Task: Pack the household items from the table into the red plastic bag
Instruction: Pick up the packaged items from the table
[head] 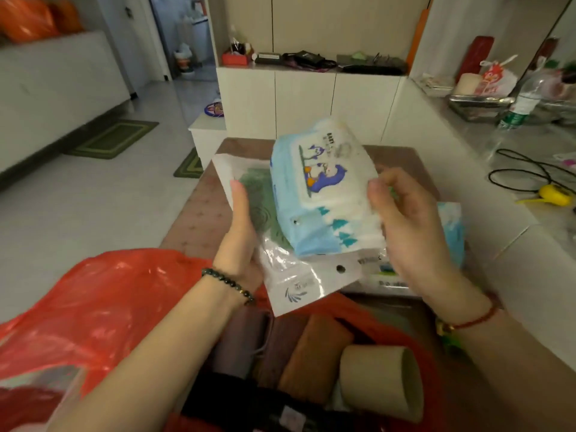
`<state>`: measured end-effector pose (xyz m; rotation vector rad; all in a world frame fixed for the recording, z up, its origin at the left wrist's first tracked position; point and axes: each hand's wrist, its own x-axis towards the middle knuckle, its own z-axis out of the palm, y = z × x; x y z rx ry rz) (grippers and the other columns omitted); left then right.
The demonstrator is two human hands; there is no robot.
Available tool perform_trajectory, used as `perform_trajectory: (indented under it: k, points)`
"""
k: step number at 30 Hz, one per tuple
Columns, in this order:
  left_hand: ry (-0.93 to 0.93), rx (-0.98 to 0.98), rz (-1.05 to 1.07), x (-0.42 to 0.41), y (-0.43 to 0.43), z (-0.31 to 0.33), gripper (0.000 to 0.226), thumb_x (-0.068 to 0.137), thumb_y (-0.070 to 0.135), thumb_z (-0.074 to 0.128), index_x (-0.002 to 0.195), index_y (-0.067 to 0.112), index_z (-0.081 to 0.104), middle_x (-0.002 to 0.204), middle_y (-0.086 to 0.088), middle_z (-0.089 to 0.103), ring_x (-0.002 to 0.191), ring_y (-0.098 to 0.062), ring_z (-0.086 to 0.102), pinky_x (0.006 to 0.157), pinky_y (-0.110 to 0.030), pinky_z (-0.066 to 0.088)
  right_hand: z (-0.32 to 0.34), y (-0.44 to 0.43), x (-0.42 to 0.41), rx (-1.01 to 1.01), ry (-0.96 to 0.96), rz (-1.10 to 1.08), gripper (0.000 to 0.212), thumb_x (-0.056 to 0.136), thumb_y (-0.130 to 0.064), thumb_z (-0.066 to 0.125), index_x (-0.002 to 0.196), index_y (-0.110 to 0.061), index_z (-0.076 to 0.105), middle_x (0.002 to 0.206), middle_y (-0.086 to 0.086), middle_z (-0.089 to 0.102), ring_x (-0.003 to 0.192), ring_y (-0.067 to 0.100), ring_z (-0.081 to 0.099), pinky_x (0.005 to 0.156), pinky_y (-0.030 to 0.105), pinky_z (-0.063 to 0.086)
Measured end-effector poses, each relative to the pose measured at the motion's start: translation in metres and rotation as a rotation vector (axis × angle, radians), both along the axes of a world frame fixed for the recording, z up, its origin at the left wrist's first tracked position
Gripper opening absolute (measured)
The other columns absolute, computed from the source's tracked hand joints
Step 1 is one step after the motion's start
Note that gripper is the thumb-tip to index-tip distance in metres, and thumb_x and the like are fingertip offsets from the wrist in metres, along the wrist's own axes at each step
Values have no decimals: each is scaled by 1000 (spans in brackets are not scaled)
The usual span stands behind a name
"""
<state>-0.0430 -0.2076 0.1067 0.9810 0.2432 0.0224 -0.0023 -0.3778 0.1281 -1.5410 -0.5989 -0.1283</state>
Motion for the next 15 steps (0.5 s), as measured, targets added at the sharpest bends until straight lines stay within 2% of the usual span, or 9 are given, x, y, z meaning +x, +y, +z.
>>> perform_trajectory:
  k: [2, 4, 7, 9, 10, 11, 13, 14, 15]
  points:
    - [2, 63, -44, -27, -1, -5, 69, 53, 70, 51, 105, 27, 66, 110, -6, 72, 100, -22, 68, 88, -41, 55, -15, -1, -25, -118, -87, 71, 22, 86, -20, 49, 66, -31, 50, 108, -19, 54, 102, -7, 54, 84, 11, 44]
    - [42, 131, -26, -51, -3, -15, 67, 44, 58, 68, 100, 21, 68, 98, -6, 75, 86, -20, 72, 78, -36, 59, -29, -5, -43, -220, -146, 219, 19, 87, -21, 52, 70, -31, 50, 123, -19, 46, 120, -16, 40, 90, 2, 37]
    - [60, 156, 60, -84, -4, -34, 65, 43, 44, 77, 101, 15, 70, 88, -6, 77, 75, -20, 73, 64, -32, 60, -42, -12, -55, -236, -136, 403, 18, 87, -30, 50, 73, -36, 59, 121, -30, 53, 126, -10, 39, 92, 4, 39]
    - [19, 136, 131, -106, 0, -44, 66, 36, 45, 86, 95, 17, 73, 88, -6, 77, 75, -19, 73, 63, -32, 60, -54, -16, -49, -179, -88, 295, 18, 89, -30, 49, 81, -38, 62, 118, -22, 59, 117, -4, 51, 92, 12, 44]
    - [4, 128, 170, -115, 5, -48, 71, 29, 46, 89, 93, 19, 74, 89, -5, 77, 76, -19, 73, 63, -33, 60, -64, -17, -41, -234, -77, 178, 14, 89, -27, 52, 92, -38, 61, 119, -14, 59, 114, 0, 53, 95, 19, 46]
    - [6, 112, 208, -123, 10, -52, 77, 23, 47, 90, 93, 19, 73, 89, -5, 77, 76, -18, 73, 63, -33, 60, -75, -18, -33, -400, -72, 98, 21, 87, -25, 57, 107, -34, 57, 120, -9, 55, 117, 5, 51, 100, 28, 45]
    - [37, 83, 224, -137, 23, -58, 88, 19, 48, 90, 99, 18, 68, 88, -4, 77, 75, -18, 73, 63, -34, 61, -100, -18, -21, -850, -4, 154, 59, 81, -29, 67, 133, -22, 40, 133, -2, 46, 129, 18, 42, 108, 39, 37]
    - [55, 99, 204, -143, 30, -60, 87, 22, 46, 90, 101, 16, 67, 85, -5, 77, 72, -18, 73, 60, -33, 61, -112, -17, -18, -1007, 43, 243, 69, 79, -34, 68, 138, -21, 35, 138, 0, 44, 130, 20, 40, 109, 39, 35]
    - [71, 144, 174, -149, 34, -61, 84, 27, 44, 89, 102, 13, 66, 80, -5, 77, 68, -17, 73, 56, -30, 60, -123, -15, -16, -1092, 75, 309, 66, 80, -36, 66, 137, -21, 36, 138, 1, 46, 127, 20, 44, 107, 39, 38]
